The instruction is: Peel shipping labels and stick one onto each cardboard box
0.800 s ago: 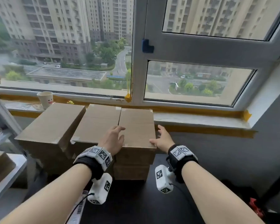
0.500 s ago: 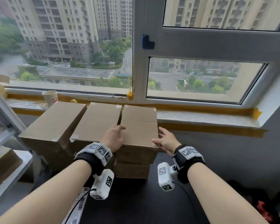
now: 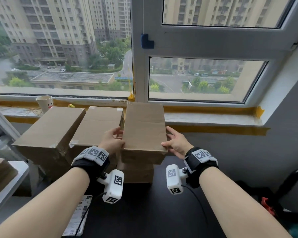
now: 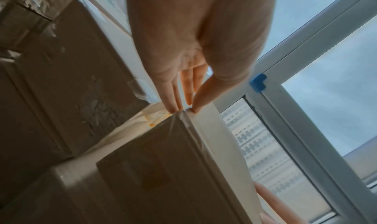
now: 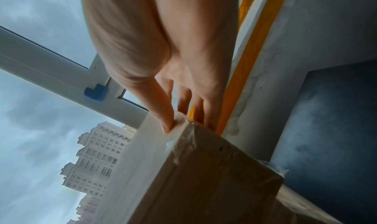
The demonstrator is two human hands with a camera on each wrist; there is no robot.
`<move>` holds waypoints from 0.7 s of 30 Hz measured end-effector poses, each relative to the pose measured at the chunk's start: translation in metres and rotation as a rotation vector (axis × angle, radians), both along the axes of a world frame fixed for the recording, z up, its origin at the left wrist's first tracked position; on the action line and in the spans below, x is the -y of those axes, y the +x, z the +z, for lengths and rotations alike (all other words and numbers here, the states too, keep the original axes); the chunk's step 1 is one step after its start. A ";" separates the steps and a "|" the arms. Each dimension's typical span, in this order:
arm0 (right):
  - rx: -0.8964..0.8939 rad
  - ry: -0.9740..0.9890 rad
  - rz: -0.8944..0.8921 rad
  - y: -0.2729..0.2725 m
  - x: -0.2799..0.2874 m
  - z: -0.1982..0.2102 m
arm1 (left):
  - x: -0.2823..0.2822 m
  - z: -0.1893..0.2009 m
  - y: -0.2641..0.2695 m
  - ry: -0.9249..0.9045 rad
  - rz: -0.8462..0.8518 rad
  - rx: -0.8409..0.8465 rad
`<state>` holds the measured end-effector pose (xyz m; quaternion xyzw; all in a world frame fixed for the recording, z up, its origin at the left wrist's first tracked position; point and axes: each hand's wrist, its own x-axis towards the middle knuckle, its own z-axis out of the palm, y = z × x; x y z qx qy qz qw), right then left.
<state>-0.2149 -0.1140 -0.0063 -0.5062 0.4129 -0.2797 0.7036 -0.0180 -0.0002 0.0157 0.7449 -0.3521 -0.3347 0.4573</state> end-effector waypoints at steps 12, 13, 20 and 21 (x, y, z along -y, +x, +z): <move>-0.013 -0.078 -0.095 -0.052 -0.096 0.019 | -0.072 -0.005 -0.011 -0.161 -0.207 -0.300; -0.005 -0.067 -0.107 -0.055 -0.107 0.018 | -0.081 -0.006 -0.012 -0.166 -0.219 -0.311; -0.010 0.008 -0.123 -0.080 -0.177 0.004 | -0.125 -0.015 -0.012 -0.101 -0.375 -0.304; -0.017 0.017 -0.132 -0.082 -0.186 0.002 | -0.130 -0.017 -0.012 -0.089 -0.399 -0.309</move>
